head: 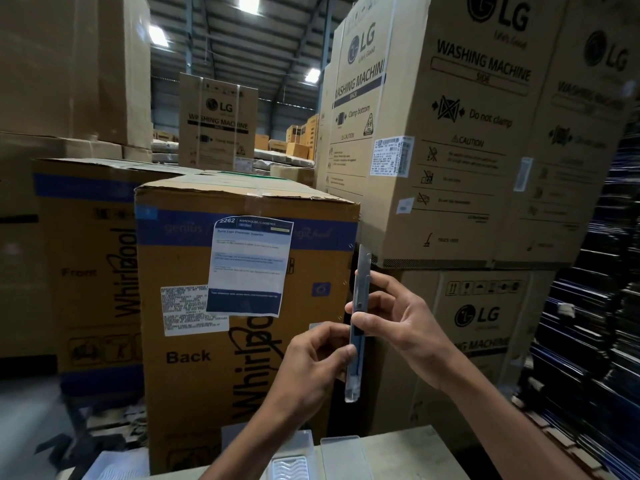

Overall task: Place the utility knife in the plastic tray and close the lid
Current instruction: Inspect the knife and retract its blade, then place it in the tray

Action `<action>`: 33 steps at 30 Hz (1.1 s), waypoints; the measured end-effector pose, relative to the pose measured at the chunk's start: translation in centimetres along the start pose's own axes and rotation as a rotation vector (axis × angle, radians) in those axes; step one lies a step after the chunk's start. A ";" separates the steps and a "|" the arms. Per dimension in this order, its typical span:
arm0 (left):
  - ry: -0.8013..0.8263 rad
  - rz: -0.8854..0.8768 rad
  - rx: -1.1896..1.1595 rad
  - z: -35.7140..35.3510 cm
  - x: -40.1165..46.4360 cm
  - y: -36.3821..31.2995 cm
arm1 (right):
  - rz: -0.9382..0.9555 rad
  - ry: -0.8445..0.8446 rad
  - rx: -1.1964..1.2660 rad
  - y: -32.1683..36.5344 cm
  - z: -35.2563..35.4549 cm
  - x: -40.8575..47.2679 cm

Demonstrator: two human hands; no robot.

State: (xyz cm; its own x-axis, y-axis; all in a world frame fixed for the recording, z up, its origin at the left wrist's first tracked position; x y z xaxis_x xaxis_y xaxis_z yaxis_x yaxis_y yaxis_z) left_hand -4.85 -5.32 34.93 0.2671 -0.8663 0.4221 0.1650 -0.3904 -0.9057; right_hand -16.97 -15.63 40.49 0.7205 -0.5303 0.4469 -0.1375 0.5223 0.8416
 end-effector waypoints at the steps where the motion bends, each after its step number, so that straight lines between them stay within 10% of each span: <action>1: 0.001 -0.004 -0.013 0.0 0.1 -0.1 | -0.002 -0.002 -0.007 -0.1 0.0 0.0; 26: -0.133 0.023 -0.055 1.7 3.3 0.0 | -0.079 0.021 0.032 -1.9 -1.8 0.3; 33: -0.229 0.072 -0.056 2.9 3.7 1.6 | 0.013 -0.238 -0.349 -2.8 -2.8 -0.9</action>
State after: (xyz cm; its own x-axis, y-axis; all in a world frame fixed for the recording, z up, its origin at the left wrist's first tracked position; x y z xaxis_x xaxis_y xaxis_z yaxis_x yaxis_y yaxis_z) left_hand -0.88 -8.28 35.11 0.4858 -0.8016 0.3484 0.0867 -0.3524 -0.9318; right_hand -15.32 -14.72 36.89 0.5375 -0.6400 0.5491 0.1222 0.7034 0.7002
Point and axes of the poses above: each hand's wrist, its own x-axis towards the middle knuckle, its own z-axis out of the back of the hand, y = z × x, the point moved 5 cm from there along x, towards the middle knuckle, and after that the axes turned 3 degrees about -x, right-handed, at the moved point
